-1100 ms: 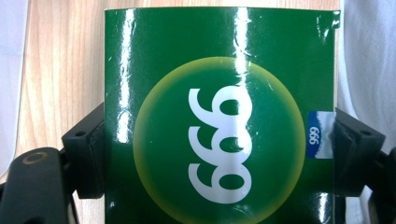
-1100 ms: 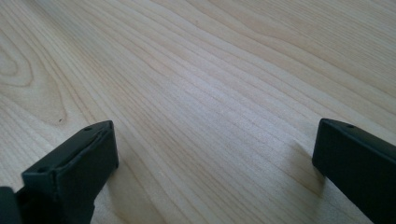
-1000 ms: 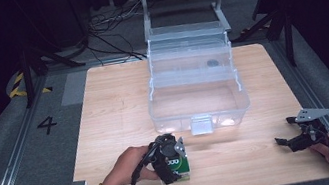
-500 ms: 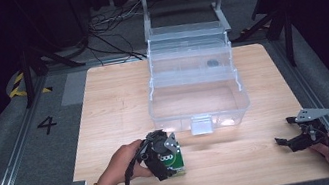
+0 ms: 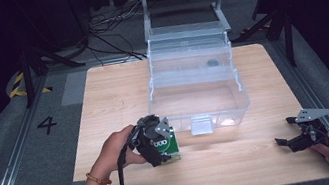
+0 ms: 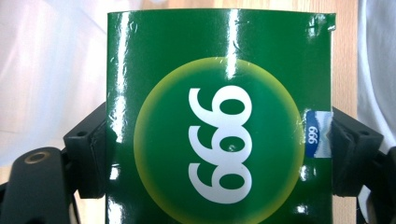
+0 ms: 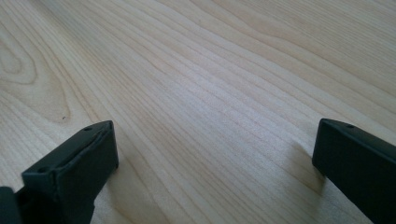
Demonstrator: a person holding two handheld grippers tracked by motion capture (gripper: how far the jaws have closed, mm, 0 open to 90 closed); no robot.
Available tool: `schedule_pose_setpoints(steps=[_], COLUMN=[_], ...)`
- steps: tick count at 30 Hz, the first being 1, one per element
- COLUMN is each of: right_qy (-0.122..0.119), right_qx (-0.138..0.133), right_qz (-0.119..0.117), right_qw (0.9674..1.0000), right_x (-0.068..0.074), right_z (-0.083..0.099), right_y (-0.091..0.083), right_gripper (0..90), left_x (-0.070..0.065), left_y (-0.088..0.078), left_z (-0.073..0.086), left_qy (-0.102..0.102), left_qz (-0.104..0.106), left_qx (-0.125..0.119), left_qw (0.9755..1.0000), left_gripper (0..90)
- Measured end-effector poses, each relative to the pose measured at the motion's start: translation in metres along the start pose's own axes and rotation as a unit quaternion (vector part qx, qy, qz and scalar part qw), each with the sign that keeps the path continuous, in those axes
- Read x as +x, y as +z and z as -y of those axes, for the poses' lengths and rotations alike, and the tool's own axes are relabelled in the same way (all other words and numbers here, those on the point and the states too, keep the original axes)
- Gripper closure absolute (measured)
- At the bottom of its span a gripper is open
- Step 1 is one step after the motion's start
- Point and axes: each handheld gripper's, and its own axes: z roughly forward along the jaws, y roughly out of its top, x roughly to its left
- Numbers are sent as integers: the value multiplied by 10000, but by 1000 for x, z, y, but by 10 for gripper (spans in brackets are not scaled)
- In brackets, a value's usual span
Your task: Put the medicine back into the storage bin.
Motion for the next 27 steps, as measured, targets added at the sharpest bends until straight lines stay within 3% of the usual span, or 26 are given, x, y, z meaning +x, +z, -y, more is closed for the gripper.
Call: schedule_pose_setpoints(steps=[3,5,8,12,13,21,22,23,26,27], right_qy=[1,0,2,2,0,1,0,1,1,1], right_qx=[1,2,2,2,1,2,2,1,2,2], right_qz=[-4,-3,-3,-4,-4,-4,-5,-4,-4,-4], right_qw=[10000,10000,10000,10000,10000,10000,10000,10000,10000,10000], right_x=[0,0,0,0,0,0,0,0,0,0], right_z=[0,0,0,0,0,0,0,0,0,0], right_y=[0,0,0,0,0,0,0,0,0,0], right_gripper=[6,6,6,6,6,6,6,6,6,6], left_x=[6,12,19,27,30,44,46,47,56,58], left_y=[-7,-14,-24,-35,-36,-52,-53,-54,-58,-58], left_z=[-3,-7,-12,-22,-24,-38,-40,-41,-46,-47], left_qy=[-12,117,27,55,145,73,189,133,299,245], left_qz=[-27,-101,-139,-280,-285,-389,-436,-423,-419,-386], left_qx=[13,70,-64,-107,-88,-300,-286,-291,-298,-313], left_qw=[10000,9999,9999,9995,9995,9988,9985,9986,9982,9985], left_gripper=[166,166,166,165,165,166,167,167,167,167])
